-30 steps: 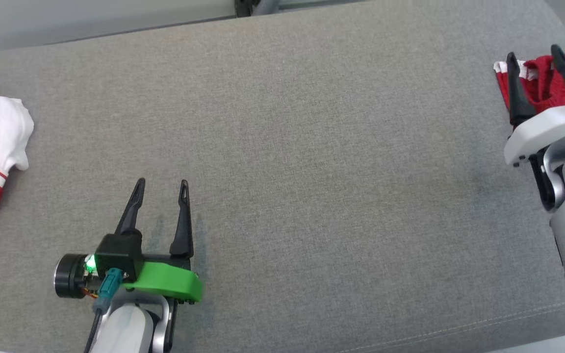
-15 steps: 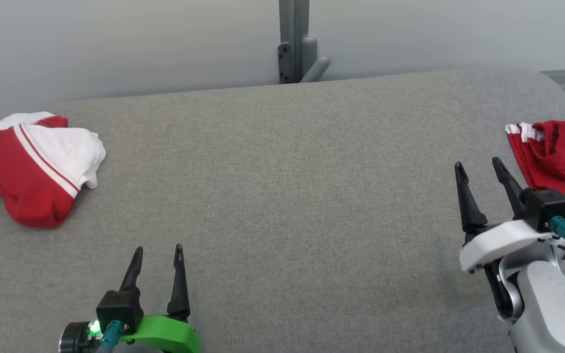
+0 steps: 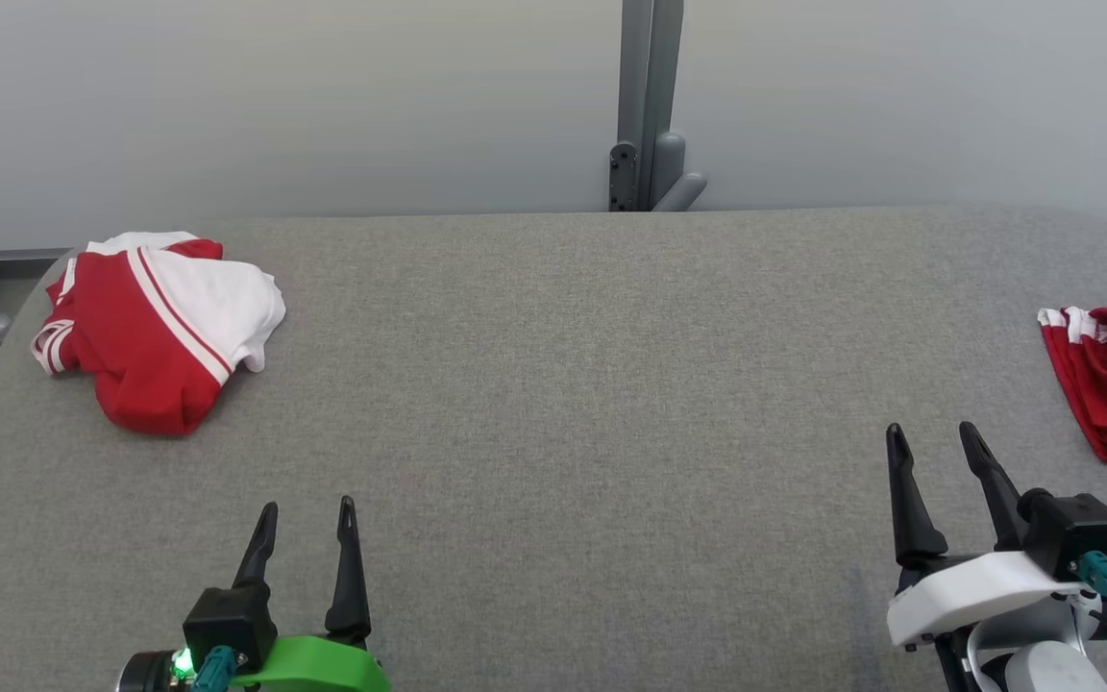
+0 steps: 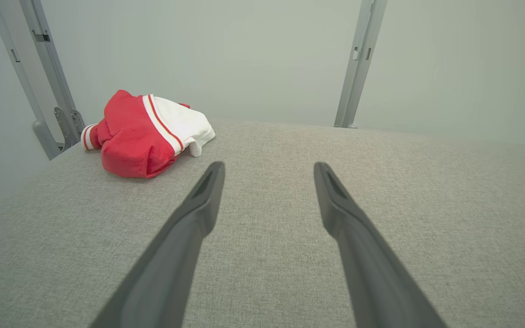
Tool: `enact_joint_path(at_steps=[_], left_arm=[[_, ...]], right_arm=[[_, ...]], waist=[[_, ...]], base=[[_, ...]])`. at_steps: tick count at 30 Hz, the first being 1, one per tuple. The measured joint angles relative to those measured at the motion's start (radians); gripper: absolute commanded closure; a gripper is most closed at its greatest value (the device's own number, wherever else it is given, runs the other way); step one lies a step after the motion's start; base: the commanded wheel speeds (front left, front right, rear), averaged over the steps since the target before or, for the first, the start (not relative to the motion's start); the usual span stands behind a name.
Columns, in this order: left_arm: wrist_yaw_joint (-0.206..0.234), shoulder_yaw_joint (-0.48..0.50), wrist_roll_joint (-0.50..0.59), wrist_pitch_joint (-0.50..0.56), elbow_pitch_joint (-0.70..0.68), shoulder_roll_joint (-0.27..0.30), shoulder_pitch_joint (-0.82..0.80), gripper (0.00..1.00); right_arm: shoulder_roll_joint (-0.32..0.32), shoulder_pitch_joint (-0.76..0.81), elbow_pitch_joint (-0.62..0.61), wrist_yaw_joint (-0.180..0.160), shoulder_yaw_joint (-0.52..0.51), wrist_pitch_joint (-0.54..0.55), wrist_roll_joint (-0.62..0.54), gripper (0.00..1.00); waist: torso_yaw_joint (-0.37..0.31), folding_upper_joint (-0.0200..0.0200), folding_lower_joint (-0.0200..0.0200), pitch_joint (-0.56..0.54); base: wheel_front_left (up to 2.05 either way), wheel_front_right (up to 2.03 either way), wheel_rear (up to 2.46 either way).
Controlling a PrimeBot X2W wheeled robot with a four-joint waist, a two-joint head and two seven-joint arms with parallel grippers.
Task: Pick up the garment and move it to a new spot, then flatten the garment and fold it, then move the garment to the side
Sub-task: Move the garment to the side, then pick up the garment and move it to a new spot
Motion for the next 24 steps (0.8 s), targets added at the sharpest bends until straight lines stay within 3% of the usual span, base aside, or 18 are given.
enact_joint_path(at_steps=[24], left_arm=[[-0.025, 0.021, 0.022, 0.0, 0.006, -0.016, -0.002, 0.0]], right_arm=[[0.006, 0.043, -0.043, 0.0, -0.006, 0.001, 0.021, 0.0]], waist=[[0.003, 0.0, 0.0, -0.002]], base=[[0.0, 0.0, 0.0]])
